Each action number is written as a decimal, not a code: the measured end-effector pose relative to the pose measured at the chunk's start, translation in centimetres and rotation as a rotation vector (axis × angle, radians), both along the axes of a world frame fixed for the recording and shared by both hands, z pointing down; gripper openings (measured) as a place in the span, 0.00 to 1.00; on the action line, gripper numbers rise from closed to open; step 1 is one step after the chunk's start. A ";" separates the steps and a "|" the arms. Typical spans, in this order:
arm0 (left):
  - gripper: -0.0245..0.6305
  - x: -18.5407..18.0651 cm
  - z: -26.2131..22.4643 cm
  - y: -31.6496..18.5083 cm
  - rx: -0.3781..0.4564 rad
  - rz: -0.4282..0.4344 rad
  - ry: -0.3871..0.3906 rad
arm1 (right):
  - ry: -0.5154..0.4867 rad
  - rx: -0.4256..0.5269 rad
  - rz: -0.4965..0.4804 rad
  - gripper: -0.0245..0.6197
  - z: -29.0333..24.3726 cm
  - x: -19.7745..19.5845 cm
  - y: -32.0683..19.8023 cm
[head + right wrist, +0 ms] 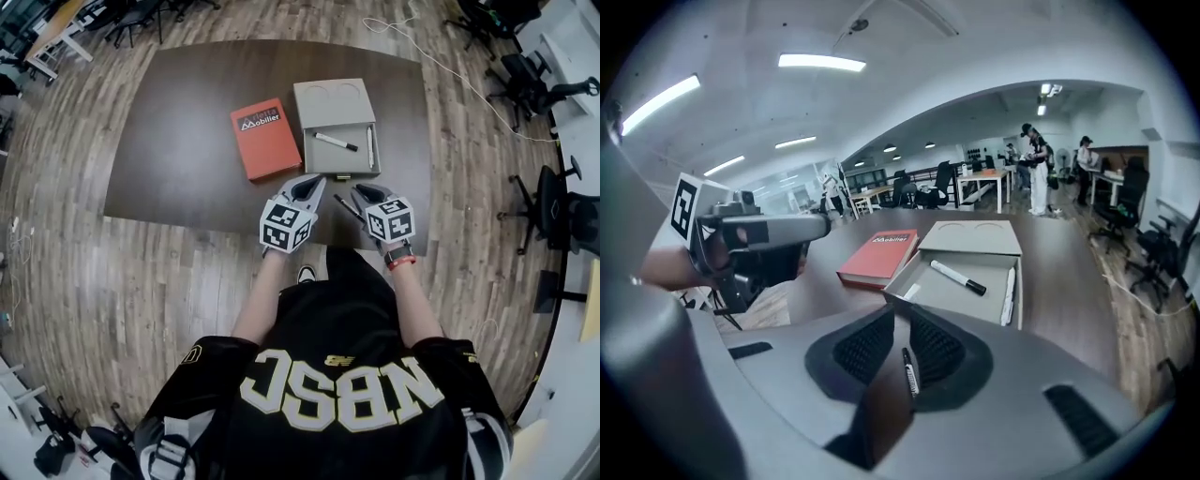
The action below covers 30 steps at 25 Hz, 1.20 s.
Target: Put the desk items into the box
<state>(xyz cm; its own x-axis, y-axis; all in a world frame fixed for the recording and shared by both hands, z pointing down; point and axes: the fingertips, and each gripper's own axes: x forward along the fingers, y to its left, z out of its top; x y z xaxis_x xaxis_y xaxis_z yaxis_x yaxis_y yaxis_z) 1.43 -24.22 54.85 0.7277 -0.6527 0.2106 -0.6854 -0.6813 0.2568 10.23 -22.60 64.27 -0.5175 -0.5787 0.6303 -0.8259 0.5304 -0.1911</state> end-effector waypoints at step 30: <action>0.06 -0.1 4.2 -1.8 -0.093 -0.041 -0.039 | 0.273 -0.265 -0.347 0.23 11.7 -0.8 2.2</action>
